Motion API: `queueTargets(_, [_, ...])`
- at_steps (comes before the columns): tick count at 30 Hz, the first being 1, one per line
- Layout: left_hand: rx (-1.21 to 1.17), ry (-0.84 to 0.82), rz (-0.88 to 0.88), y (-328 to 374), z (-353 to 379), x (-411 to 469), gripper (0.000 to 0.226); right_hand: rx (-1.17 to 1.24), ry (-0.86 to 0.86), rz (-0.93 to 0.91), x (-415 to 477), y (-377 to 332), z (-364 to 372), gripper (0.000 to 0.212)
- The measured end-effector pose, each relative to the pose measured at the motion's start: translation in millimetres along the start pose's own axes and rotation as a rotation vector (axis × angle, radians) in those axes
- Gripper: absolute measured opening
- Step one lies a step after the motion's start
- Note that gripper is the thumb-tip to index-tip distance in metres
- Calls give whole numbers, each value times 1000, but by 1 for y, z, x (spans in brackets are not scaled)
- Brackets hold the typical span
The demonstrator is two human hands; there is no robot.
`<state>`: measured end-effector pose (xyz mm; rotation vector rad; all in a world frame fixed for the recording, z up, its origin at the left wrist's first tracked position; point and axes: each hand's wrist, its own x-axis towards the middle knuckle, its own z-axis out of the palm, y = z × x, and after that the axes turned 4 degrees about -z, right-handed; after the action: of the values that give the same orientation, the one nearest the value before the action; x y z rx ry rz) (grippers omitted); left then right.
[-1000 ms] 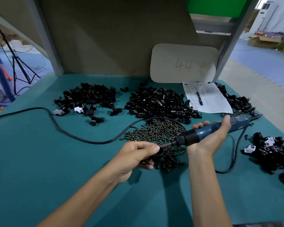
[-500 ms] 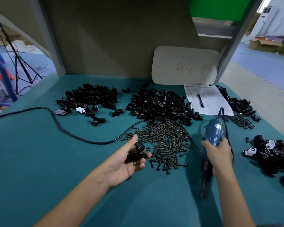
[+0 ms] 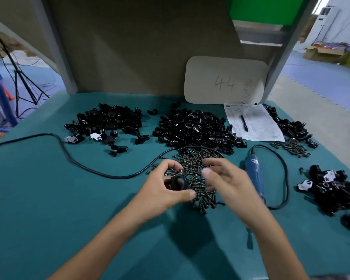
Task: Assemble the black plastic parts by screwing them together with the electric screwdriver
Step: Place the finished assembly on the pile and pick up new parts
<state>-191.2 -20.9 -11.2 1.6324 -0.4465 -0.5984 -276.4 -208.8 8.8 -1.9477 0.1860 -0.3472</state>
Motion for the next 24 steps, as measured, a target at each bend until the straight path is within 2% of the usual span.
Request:
queueTargets(2, [115, 31, 61, 4, 4, -1, 54, 63, -69, -34, -6, -11, 15, 20])
queueTargets(5, [261, 71, 95, 11, 5, -7, 61, 186, -73, -19, -11, -17, 20, 25])
queueTargets(8, [285, 15, 137, 18, 2, -11, 59, 310, -78, 10, -13, -20, 18, 28])
queueTargets(11, [282, 43, 162, 25, 0, -16, 62, 478, -86, 74, -14, -23, 15, 19])
queueTargets(15, [357, 101, 259, 36, -2, -20, 48, 713, -142, 162, -17, -25, 9, 31])
queueTargets(20, [457, 194, 469, 43, 0, -24, 33, 808, -92, 139, -20, -26, 19, 30])
queueTargets(24, [538, 200, 515, 44, 5, -27, 41, 882, -51, 131, -21, -32, 28, 21])
